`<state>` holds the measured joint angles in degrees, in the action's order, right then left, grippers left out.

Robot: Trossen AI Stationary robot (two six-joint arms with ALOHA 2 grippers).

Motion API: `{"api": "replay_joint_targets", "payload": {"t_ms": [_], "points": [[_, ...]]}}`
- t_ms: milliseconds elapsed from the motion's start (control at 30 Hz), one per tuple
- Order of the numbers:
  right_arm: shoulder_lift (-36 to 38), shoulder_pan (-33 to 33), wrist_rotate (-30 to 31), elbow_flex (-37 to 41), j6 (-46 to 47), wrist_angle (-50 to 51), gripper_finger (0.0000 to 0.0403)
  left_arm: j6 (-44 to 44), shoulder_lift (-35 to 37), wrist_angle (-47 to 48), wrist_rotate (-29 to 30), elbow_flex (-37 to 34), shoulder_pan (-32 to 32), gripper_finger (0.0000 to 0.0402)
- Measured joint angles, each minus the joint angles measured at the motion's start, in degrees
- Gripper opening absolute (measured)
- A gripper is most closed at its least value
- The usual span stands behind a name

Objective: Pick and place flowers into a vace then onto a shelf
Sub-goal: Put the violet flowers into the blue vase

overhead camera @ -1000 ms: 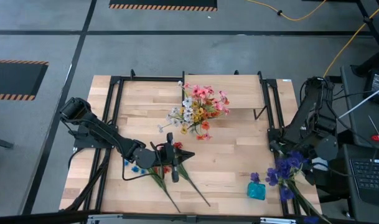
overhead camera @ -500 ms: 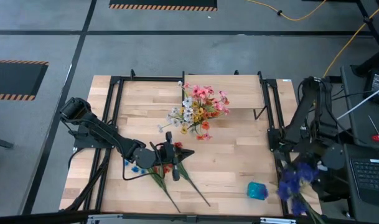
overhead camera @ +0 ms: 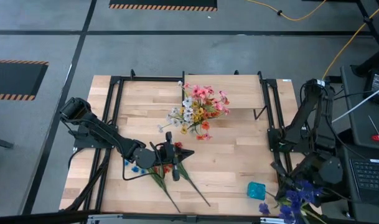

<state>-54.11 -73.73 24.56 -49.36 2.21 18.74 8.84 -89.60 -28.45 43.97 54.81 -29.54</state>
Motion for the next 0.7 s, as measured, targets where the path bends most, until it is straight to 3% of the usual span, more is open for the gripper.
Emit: {"api": "replay_joint_targets", "payload": {"t_ms": [700], "points": [[-0.13,0.0,-0.04,2.68,-0.7,-2.29,0.0,-0.11,0.0,0.42,-0.13,0.0,0.0,0.0002]]}}
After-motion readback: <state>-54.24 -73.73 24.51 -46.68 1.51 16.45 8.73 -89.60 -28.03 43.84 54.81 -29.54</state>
